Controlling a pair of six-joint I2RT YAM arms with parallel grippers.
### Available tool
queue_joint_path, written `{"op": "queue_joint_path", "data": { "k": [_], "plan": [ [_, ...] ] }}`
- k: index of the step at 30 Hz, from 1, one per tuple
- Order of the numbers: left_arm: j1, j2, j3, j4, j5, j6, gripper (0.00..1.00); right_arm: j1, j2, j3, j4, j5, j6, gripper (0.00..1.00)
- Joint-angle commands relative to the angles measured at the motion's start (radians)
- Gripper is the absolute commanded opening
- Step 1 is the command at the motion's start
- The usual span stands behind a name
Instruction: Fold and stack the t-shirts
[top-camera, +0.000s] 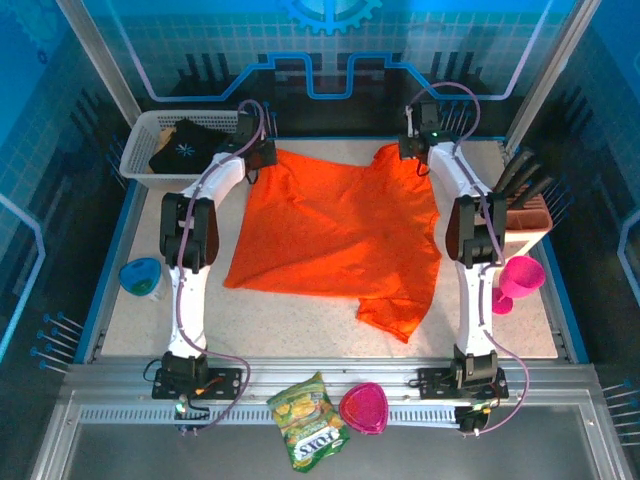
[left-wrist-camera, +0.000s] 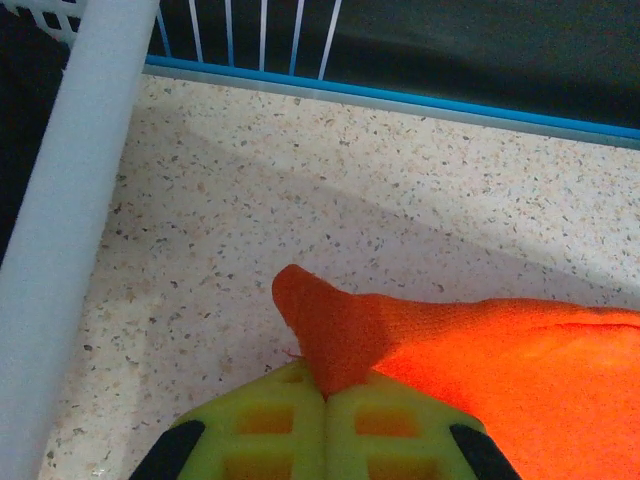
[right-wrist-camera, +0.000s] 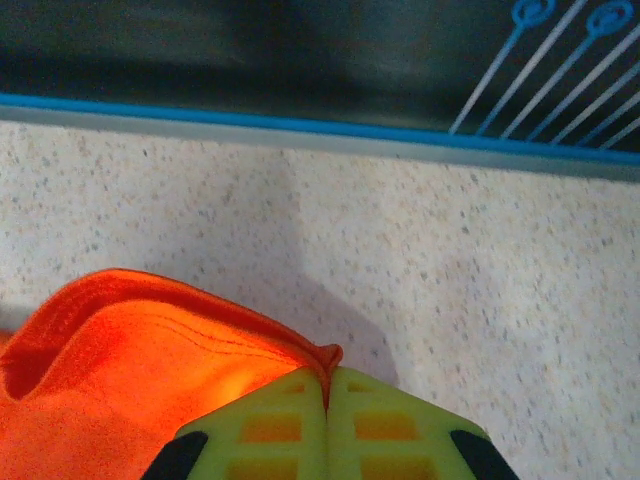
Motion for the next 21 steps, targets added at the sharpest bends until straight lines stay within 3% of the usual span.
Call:
{"op": "queue_joint_path", "data": {
  "k": [1,8,14,21],
  "plan": [
    [0.004,-0.052,-0.017,0.013,0.027,0.038,0.00,-0.028,-0.151,-0.104,0.090,0.004,0.034,0.00],
    [0.004,-0.154,-0.158,0.075,0.010,0.076,0.00,-0.049,-0.367,-0.351,0.132,-0.063,0.083,0.00],
    [0.004,-0.205,-0.241,0.120,-0.018,0.112,0.00,-0.024,-0.566,-0.676,0.261,-0.121,0.187,0.00],
    [0.004,-0.240,-0.320,0.180,-0.039,0.164,0.00,0.007,-0.695,-0.930,0.352,-0.144,0.258,0.00]
  ]
}}
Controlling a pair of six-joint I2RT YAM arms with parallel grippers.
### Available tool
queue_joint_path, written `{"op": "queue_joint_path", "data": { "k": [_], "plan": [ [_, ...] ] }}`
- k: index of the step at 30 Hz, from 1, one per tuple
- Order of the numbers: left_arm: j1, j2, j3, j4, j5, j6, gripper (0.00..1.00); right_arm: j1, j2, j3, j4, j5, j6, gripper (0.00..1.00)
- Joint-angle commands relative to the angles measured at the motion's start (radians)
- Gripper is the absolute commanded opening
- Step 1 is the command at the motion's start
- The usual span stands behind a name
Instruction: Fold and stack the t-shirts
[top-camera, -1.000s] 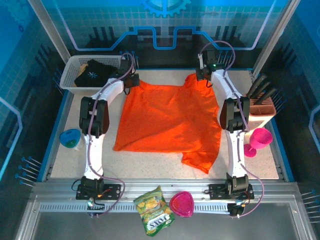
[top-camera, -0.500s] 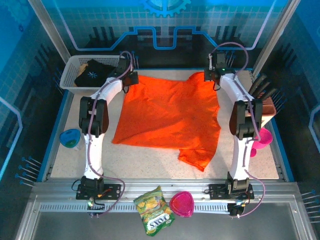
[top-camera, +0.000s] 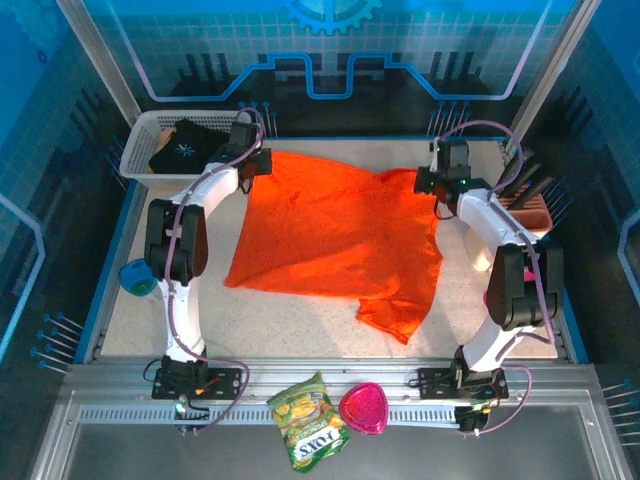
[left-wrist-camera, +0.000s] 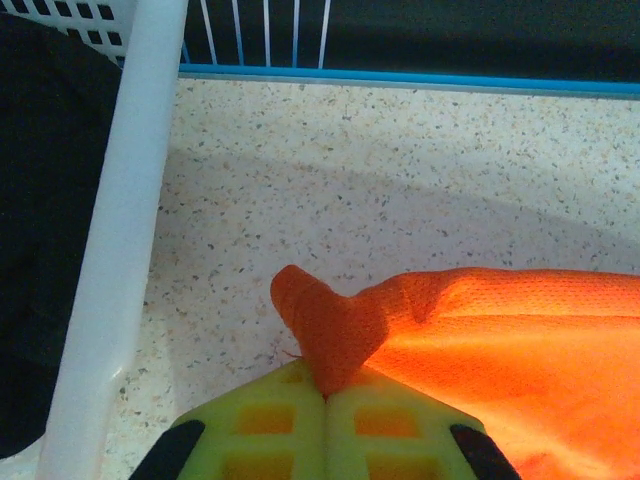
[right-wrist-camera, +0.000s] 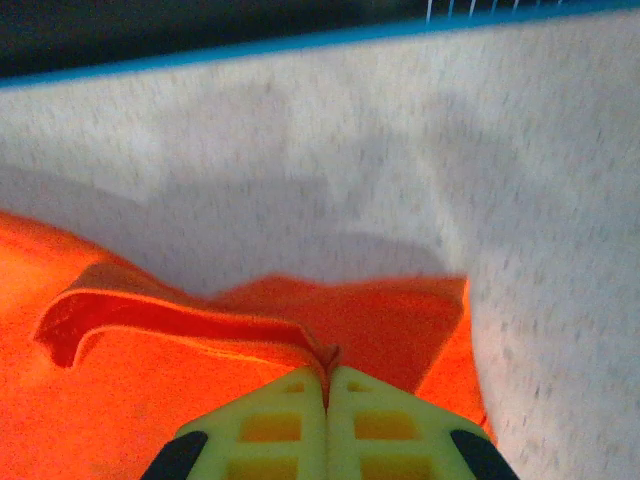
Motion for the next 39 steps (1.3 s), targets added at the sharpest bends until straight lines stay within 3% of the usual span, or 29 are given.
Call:
{"op": "queue_joint_path", "data": {
  "k": [1,8,19,23,31,39],
  "plan": [
    [0.004,-0.057,-0.049,0.064,-0.027,0.051,0.00,0.025,-0.060,-0.082,0.080,-0.023,0.058,0.00],
    [0.003,-0.115,-0.179,0.160,-0.014,0.107,0.00,0.036,-0.134,-0.192,0.095,-0.009,0.069,0.00],
    [-0.021,-0.111,-0.193,0.082,-0.032,0.214,0.00,0.053,-0.177,-0.318,0.093,0.007,0.070,0.00],
    [-0.057,-0.103,-0.210,0.078,-0.099,0.277,0.00,0.062,-0.174,-0.347,0.085,0.015,0.077,0.00],
    [-0.127,-0.085,-0.291,0.182,-0.359,0.392,0.00,0.077,-0.164,-0.348,0.042,0.016,0.091,0.00],
    [-0.129,-0.114,-0.366,0.235,-0.417,0.433,0.00,0.079,-0.174,-0.343,-0.037,0.030,0.092,0.00]
  ]
}}
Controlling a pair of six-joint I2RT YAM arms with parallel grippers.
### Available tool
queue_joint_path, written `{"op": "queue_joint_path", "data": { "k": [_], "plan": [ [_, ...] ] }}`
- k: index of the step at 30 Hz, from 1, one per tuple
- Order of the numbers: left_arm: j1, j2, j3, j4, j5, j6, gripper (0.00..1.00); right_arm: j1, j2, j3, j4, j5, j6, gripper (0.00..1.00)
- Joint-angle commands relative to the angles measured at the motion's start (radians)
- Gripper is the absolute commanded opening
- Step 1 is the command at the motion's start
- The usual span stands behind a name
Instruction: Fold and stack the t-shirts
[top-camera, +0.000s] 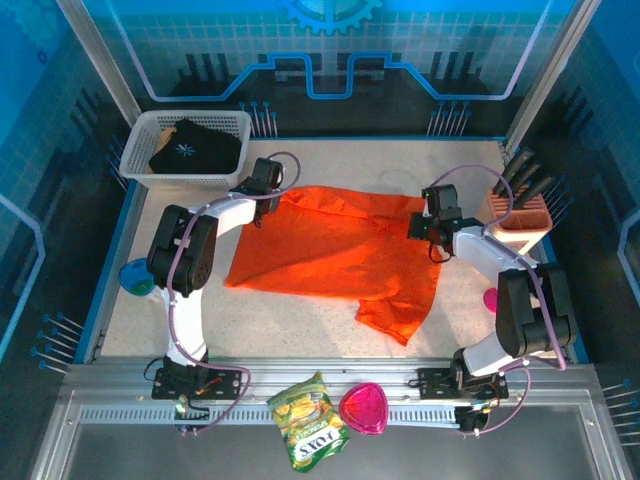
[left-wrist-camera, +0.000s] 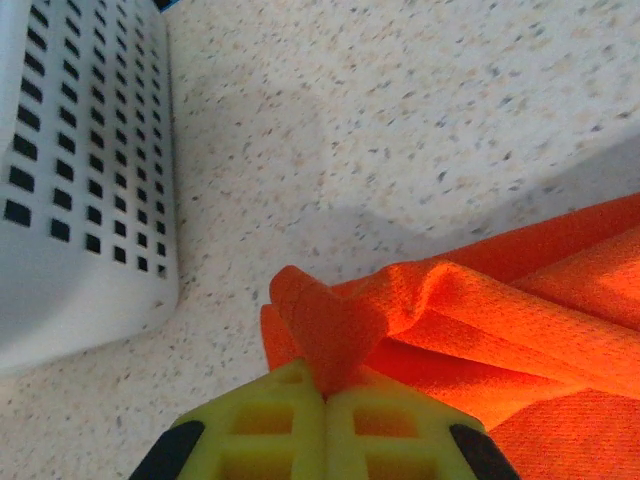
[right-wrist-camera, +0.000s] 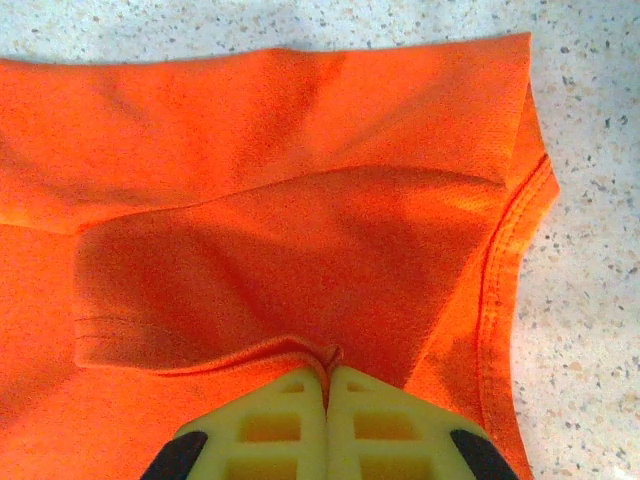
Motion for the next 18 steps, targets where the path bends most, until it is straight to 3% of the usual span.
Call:
{"op": "queue_joint_path", "data": {
  "k": [1,5,8,11,18],
  "plan": [
    [0.005,-0.035,-0.024,0.046,-0.062,0.051,0.00,0.013,-0.014,-0.001,-0.060,0.018,0.014,0.00],
    [0.005,-0.037,-0.051,0.055,-0.056,0.065,0.00,0.015,-0.010,0.007,-0.083,0.011,0.016,0.00],
    [0.005,-0.038,-0.061,0.060,-0.049,0.071,0.21,0.017,0.005,0.015,-0.097,0.002,0.017,0.00],
    [0.004,-0.048,-0.068,0.060,-0.037,0.067,0.34,0.017,0.025,0.027,-0.115,-0.001,0.017,0.00],
    [0.003,-0.149,-0.127,0.106,-0.019,0.046,0.53,0.020,0.064,0.071,-0.197,-0.026,0.027,0.00]
  ]
}}
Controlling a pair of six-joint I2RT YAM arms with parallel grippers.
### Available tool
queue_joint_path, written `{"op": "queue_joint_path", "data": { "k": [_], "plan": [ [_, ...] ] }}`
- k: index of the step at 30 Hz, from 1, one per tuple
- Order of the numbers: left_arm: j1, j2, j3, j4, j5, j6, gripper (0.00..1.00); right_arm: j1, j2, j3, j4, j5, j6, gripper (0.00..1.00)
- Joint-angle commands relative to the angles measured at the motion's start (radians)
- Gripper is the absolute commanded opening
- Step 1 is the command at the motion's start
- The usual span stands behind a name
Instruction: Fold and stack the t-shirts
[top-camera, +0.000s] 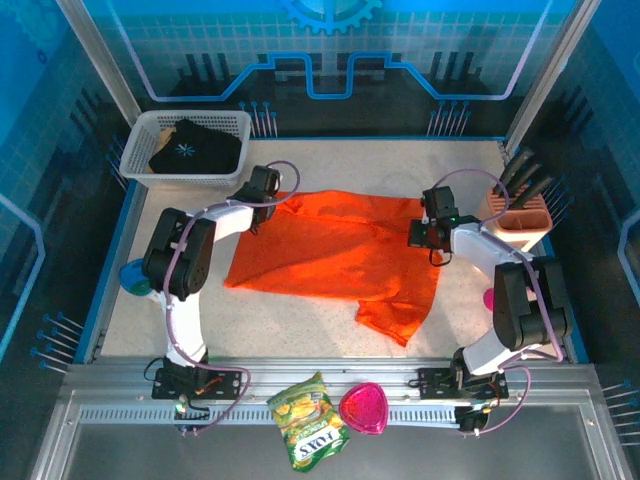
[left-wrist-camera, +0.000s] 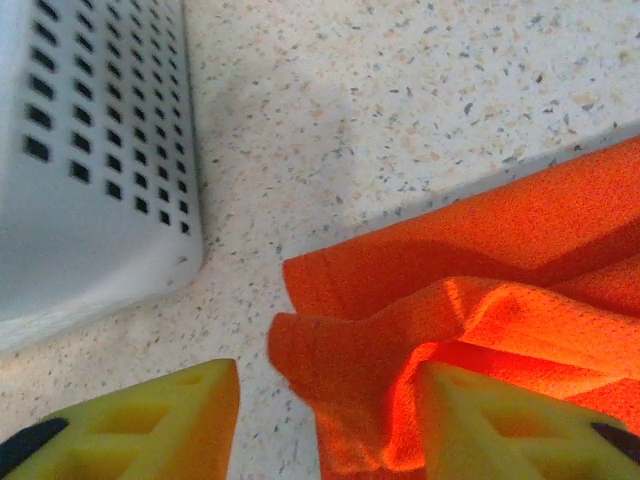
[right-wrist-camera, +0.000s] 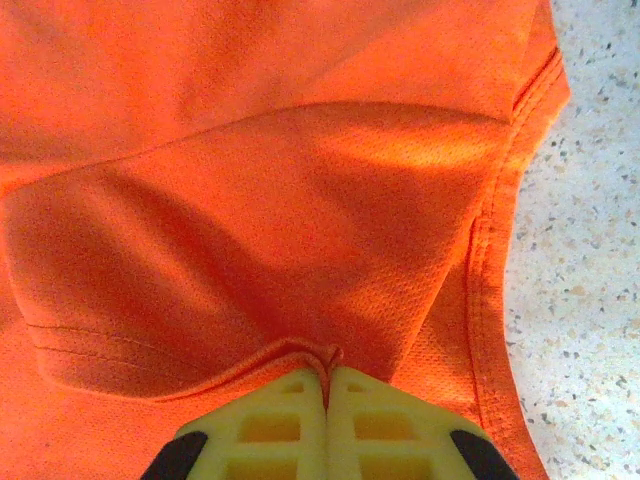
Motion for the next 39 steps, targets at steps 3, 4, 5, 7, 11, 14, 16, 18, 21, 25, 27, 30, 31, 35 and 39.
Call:
{"op": "queue_joint_path", "data": {
  "k": [3,4,5,7,11,14,16,18,21,25,27,30,31,35,39],
  "plan": [
    [-0.003,-0.162,-0.045,0.054,0.013,-0.014,0.55,0.022,0.011,0.044,-0.106,-0.030,0.017,0.09],
    [-0.006,-0.189,-0.054,0.055,0.013,-0.013,0.55,0.023,0.007,0.044,-0.118,-0.033,0.018,0.13],
    [-0.010,-0.222,-0.061,0.055,0.015,-0.012,0.56,0.023,0.001,0.042,-0.132,-0.033,0.019,0.17],
    [-0.017,-0.280,-0.076,0.054,0.020,-0.014,0.59,0.024,-0.013,0.036,-0.156,-0.034,0.019,0.27],
    [-0.024,-0.362,-0.058,0.000,0.043,-0.040,0.65,0.024,-0.054,0.039,-0.215,-0.029,0.013,0.40],
    [-0.024,-0.345,0.016,-0.108,0.083,-0.072,0.51,0.027,-0.085,0.062,-0.257,-0.027,0.004,0.45],
    [-0.024,-0.301,0.086,-0.182,0.092,-0.096,0.42,0.035,-0.098,0.091,-0.289,-0.019,0.000,0.47],
    [-0.024,-0.235,0.162,-0.251,0.099,-0.116,0.31,0.047,-0.103,0.122,-0.309,-0.012,-0.005,0.47],
    [-0.024,-0.096,0.303,-0.351,0.106,-0.150,0.12,0.065,-0.085,0.167,-0.305,-0.026,0.000,0.45],
    [-0.024,0.078,0.459,-0.419,0.087,-0.186,0.00,0.085,-0.003,0.225,-0.271,-0.057,0.023,0.37],
    [-0.024,0.156,0.533,-0.456,0.077,-0.199,0.00,0.090,0.051,0.257,-0.244,-0.075,0.037,0.33],
    [-0.024,0.251,0.622,-0.499,0.042,-0.216,0.00,0.095,0.143,0.318,-0.209,-0.106,0.054,0.26],
    [-0.024,0.274,0.641,-0.509,0.024,-0.221,0.00,0.097,0.177,0.340,-0.201,-0.114,0.058,0.24],
    [-0.024,0.341,0.691,-0.548,-0.030,-0.223,0.00,0.110,0.294,0.417,-0.186,-0.154,0.073,0.19],
    [-0.025,0.344,0.674,-0.575,-0.050,-0.213,0.00,0.128,0.373,0.466,-0.189,-0.185,0.080,0.14]
  ]
}}
